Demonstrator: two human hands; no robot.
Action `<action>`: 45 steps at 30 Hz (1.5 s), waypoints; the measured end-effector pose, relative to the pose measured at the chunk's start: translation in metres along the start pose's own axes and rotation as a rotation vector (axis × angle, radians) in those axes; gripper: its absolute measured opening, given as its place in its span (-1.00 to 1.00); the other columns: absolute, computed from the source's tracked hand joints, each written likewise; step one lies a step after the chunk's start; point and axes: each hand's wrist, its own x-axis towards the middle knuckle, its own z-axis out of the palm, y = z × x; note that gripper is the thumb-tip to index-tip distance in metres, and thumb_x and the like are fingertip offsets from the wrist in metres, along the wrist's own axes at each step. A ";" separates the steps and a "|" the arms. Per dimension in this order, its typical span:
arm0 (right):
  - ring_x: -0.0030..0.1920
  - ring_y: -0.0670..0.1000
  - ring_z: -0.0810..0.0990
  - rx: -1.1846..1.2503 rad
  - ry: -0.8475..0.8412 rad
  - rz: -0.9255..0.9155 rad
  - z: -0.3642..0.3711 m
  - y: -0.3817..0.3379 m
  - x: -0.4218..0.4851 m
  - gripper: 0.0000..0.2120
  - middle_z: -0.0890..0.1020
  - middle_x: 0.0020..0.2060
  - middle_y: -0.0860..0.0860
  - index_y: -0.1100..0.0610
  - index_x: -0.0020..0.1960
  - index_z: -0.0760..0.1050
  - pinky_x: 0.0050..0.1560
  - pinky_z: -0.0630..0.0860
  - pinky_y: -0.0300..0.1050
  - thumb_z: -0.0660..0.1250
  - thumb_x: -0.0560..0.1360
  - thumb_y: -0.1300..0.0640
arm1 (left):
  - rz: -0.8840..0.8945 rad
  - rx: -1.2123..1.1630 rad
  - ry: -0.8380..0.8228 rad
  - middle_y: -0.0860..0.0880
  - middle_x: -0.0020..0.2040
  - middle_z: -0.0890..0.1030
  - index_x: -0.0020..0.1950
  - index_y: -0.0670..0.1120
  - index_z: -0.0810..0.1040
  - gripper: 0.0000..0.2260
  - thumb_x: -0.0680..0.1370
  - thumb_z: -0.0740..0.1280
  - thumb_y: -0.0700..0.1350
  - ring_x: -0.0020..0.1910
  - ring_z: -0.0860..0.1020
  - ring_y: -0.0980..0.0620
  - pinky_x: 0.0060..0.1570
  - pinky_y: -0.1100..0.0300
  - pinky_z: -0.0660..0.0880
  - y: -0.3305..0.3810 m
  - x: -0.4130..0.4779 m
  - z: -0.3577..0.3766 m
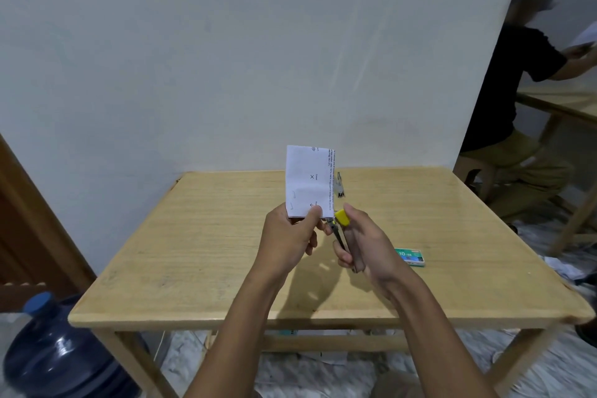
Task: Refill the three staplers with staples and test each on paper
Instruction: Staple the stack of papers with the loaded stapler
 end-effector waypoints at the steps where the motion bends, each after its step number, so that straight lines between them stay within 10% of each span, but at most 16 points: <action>1: -0.50 -0.02 0.24 0.007 -0.005 -0.001 0.000 0.001 0.001 -0.44 0.29 -0.41 0.16 0.12 -0.14 0.50 -0.38 0.22 -0.12 0.17 0.40 -0.40 | -0.001 0.004 -0.006 -0.03 -0.36 0.63 -0.17 -0.13 0.59 -0.85 0.58 0.31 -0.18 -0.46 0.43 -0.01 -0.47 0.21 0.39 -0.001 0.000 0.000; 5: -0.46 -0.01 0.26 -0.018 0.017 -0.019 0.003 0.002 0.001 -0.33 0.39 -0.15 0.20 0.15 0.02 0.53 -0.35 0.21 -0.07 0.18 0.40 -0.46 | -0.028 -0.003 -0.029 -0.07 -0.30 0.64 -0.05 -0.19 0.61 -0.88 0.58 0.31 -0.17 -0.44 0.44 0.00 -0.46 0.18 0.40 -0.003 0.000 -0.001; 13: -0.51 -0.09 0.30 -0.172 0.131 -0.061 0.008 -0.007 -0.006 -0.56 0.43 -0.56 -0.11 0.11 -0.09 0.50 -0.45 0.25 -0.23 0.04 0.63 -0.19 | -0.067 -0.054 -0.110 -0.07 -0.26 0.59 -0.01 -0.15 0.57 -0.89 0.60 0.26 -0.17 -0.37 0.44 -0.06 -0.44 0.16 0.39 -0.002 0.000 -0.003; 20: -0.38 -0.08 0.38 -0.077 0.135 -0.120 0.009 -0.002 -0.001 -0.64 0.55 -0.26 -0.04 0.11 0.12 0.56 -0.40 0.28 -0.26 0.13 0.63 -0.11 | -0.093 -0.134 -0.138 -0.05 -0.28 0.56 -0.04 -0.11 0.57 -0.86 0.62 0.24 -0.13 -0.36 0.43 -0.08 -0.43 0.17 0.35 -0.001 0.000 -0.005; 45: -0.31 -0.11 0.49 -0.110 0.175 -0.116 0.014 0.002 -0.005 -0.68 0.59 -0.29 -0.07 0.10 -0.01 0.57 -0.43 0.30 -0.30 0.14 0.64 -0.08 | -0.071 -0.131 -0.130 -0.05 -0.28 0.56 -0.03 -0.14 0.57 -0.84 0.64 0.23 -0.13 -0.38 0.42 -0.03 -0.40 0.17 0.34 -0.007 -0.005 -0.006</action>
